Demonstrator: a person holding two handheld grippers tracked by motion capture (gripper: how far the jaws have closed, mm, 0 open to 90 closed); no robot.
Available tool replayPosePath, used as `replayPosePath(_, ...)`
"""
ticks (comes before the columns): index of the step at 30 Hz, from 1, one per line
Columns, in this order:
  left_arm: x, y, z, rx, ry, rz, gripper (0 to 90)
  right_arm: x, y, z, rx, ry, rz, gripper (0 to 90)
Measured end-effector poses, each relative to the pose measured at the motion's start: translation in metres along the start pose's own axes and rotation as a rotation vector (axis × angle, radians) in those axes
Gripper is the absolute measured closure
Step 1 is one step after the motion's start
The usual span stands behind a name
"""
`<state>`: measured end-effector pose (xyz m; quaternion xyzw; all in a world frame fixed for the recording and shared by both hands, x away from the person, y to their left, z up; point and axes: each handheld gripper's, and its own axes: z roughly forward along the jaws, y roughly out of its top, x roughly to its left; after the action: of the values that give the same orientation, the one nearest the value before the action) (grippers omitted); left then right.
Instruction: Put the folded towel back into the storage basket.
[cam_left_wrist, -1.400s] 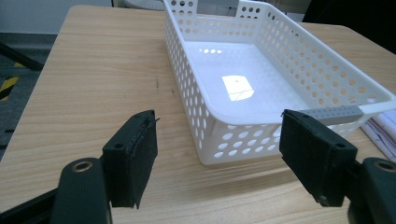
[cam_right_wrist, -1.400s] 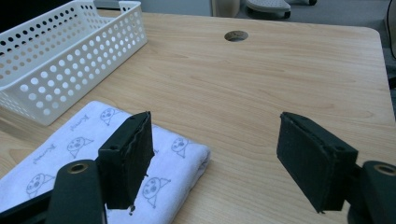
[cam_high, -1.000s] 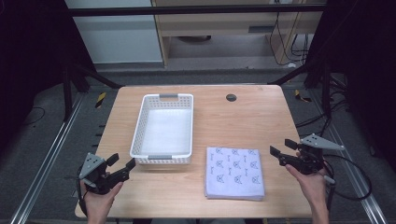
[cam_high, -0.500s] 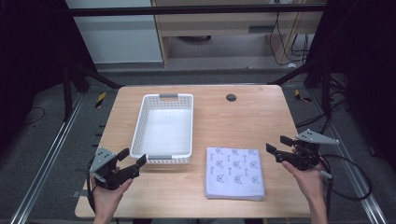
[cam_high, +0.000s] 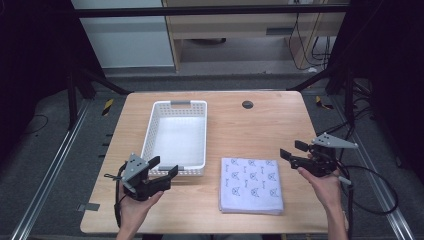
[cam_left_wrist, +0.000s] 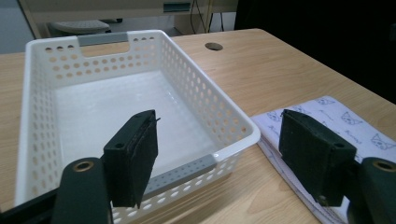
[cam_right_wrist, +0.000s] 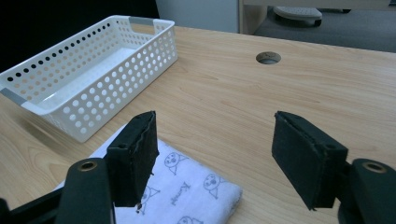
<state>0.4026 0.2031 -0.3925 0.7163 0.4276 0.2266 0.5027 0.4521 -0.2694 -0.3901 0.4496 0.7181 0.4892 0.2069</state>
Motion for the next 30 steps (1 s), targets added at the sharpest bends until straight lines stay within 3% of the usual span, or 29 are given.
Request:
replayPosePath(9,-0.032,0.000,0.025,0.038,-0.072,0.035,28.0,0.002,-0.002,0.004,0.017,0.011,-0.001,33.2)
replayPosePath(18,-0.058,-0.004,0.042,0.088,-0.105,0.077,28.3,0.002,-0.008,0.008,0.031,0.001,0.000,33.7)
replayPosePath(30,-0.078,-0.018,0.061,0.167,-0.138,0.081,29.9,0.006,-0.014,0.020,0.092,0.007,-0.011,35.0)
